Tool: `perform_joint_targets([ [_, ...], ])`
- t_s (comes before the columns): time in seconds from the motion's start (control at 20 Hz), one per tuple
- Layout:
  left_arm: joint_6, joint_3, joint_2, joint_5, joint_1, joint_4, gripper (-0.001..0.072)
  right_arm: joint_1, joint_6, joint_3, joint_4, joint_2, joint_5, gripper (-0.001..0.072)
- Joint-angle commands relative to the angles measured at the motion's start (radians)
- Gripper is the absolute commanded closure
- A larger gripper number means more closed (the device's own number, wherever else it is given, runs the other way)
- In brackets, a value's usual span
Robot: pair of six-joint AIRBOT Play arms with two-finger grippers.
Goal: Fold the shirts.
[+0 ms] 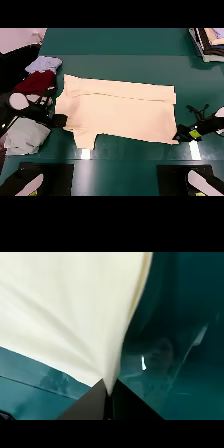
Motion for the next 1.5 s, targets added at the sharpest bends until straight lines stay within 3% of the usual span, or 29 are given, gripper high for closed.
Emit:
perform_joint_targets([
  [0.0,-0.026,0.007,0.143,-0.187,0.000,0.023,0.0683,0.013,0.029,0.055,-0.145,0.161,0.146,0.0695],
  [0.1,-0.027,0.023,0.229,-0.281,0.000,-0.029,0.0683,0.013,0.044,0.140,-0.198,0.254,0.195,0.0695],
  [0.25,-0.024,0.072,0.233,-0.263,0.000,-0.043,0.0684,0.036,0.046,0.262,-0.193,0.267,0.185,0.0696],
  [0.4,0.006,0.109,0.143,-0.079,0.000,0.025,0.0684,0.121,0.046,0.388,-0.194,0.139,0.114,0.0696],
  [0.7,0.080,0.217,-0.219,0.249,0.010,0.076,0.0682,0.214,0.047,0.632,-0.189,-0.258,-0.021,0.0695],
  [0.9,0.080,0.295,-0.374,0.361,0.070,0.064,0.0680,0.217,0.046,0.782,-0.096,-0.465,-0.037,0.0693],
  [0.95,0.080,0.305,-0.391,0.369,0.081,0.055,0.0661,0.217,0.046,0.809,-0.075,-0.502,-0.037,0.0638],
  [1.0,0.080,0.308,-0.396,0.375,0.085,0.053,0.0406,0.217,0.046,0.835,-0.049,-0.536,-0.037,0.0405],
  [1.05,0.080,0.309,-0.397,0.385,0.085,0.051,0.0177,0.216,0.041,0.857,-0.026,-0.564,-0.038,0.0295],
  [1.3,0.091,0.397,-0.387,0.224,0.085,0.060,0.0182,0.130,0.000,0.842,0.020,-0.552,-0.028,0.0294],
  [1.4,0.091,0.419,-0.385,0.166,0.085,0.051,0.0571,0.047,-0.023,0.755,0.046,-0.507,-0.020,0.0280],
  [1.45,0.093,0.418,-0.386,0.163,0.085,0.029,0.0679,-0.001,-0.040,0.706,0.092,-0.490,-0.018,0.0183],
])
